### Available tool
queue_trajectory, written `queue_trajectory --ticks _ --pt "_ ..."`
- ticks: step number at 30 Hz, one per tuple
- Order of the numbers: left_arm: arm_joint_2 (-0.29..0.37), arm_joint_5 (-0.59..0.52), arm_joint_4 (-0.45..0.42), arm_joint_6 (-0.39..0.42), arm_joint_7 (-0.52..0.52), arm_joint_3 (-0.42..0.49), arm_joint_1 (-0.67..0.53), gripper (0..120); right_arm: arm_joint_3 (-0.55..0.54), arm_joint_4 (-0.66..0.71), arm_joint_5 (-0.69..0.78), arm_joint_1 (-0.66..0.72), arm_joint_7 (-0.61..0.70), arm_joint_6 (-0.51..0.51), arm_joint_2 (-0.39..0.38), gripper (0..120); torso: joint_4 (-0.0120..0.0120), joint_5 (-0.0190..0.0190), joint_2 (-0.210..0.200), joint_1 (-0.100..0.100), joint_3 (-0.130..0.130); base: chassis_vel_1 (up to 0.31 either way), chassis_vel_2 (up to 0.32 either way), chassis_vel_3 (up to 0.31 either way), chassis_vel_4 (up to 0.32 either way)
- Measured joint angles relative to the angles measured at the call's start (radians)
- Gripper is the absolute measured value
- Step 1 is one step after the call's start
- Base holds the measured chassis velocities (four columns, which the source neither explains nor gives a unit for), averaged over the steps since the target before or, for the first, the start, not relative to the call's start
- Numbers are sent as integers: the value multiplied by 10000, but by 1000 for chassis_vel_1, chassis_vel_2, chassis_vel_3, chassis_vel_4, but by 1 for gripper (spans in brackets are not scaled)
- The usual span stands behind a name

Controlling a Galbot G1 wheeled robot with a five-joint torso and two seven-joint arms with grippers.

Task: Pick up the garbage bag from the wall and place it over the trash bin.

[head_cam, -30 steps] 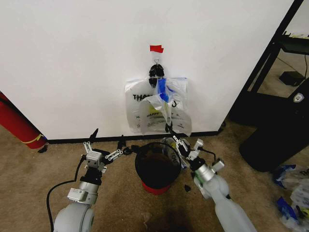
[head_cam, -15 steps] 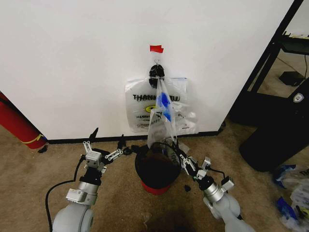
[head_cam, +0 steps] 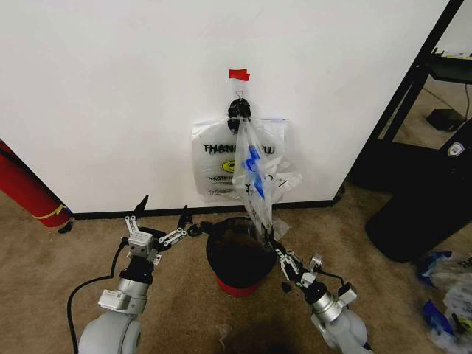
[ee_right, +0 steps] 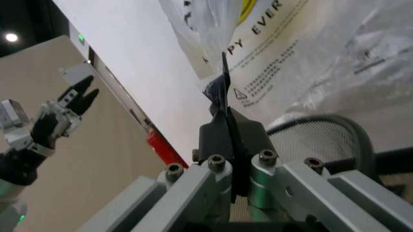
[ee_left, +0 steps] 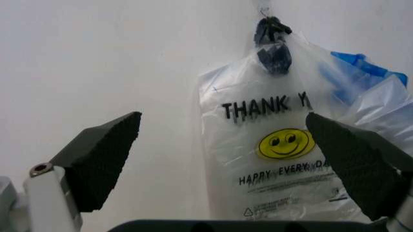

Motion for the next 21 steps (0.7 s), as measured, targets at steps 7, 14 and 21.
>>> queue_trajectory --ticks 7,14,21 --pt "38 -5 28 -17 -6 1 -7 100 90 -250 -57 -45 -91 139 94 0 0 0 -1 0 0 0 0 0 0" --pt "59 -10 43 -18 -8 1 -34 100 145 -329 -52 15 -63 260 111 0 -1 0 -2 0 0 0 0 0 0" --pt "76 -5 105 -14 -10 17 -82 100 30 97 139 409 385 442 123 0 1 -1 -2 1 1 0 0 0 0"
